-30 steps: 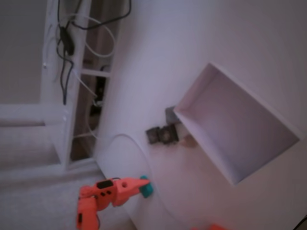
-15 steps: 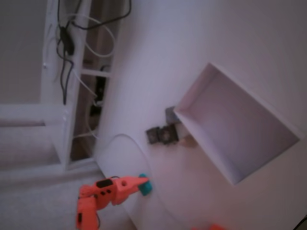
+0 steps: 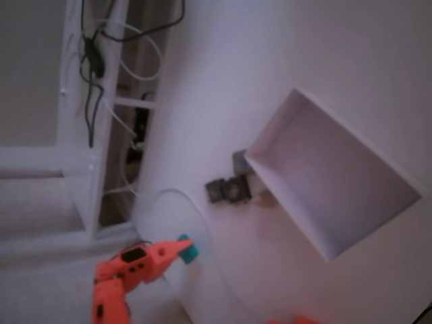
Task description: Grasp the green cube and put it in the bin.
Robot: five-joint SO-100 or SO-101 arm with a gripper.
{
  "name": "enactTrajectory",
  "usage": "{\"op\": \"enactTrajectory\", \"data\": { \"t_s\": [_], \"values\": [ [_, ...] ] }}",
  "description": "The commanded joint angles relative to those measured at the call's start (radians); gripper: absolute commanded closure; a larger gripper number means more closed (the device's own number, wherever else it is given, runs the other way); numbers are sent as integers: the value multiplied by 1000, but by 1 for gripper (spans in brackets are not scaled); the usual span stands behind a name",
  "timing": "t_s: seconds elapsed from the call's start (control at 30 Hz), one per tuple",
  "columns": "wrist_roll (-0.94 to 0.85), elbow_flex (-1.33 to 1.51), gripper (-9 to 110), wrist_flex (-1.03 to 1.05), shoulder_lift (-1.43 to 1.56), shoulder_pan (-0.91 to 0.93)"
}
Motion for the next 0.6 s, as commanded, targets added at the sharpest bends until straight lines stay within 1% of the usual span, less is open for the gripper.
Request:
{"op": "enactTrajectory", "data": {
  "t_s": [0.0, 0.1, 0.23, 0.47, 0.57],
  "values": [
    [5, -44, 110, -14, 126, 17],
    [5, -46, 110, 11, 196, 48],
    [5, -40, 110, 64, 308, 141],
    [3, -25, 110, 132, 454, 433],
    [3, -17, 110, 210, 482, 580]
  ]
}}
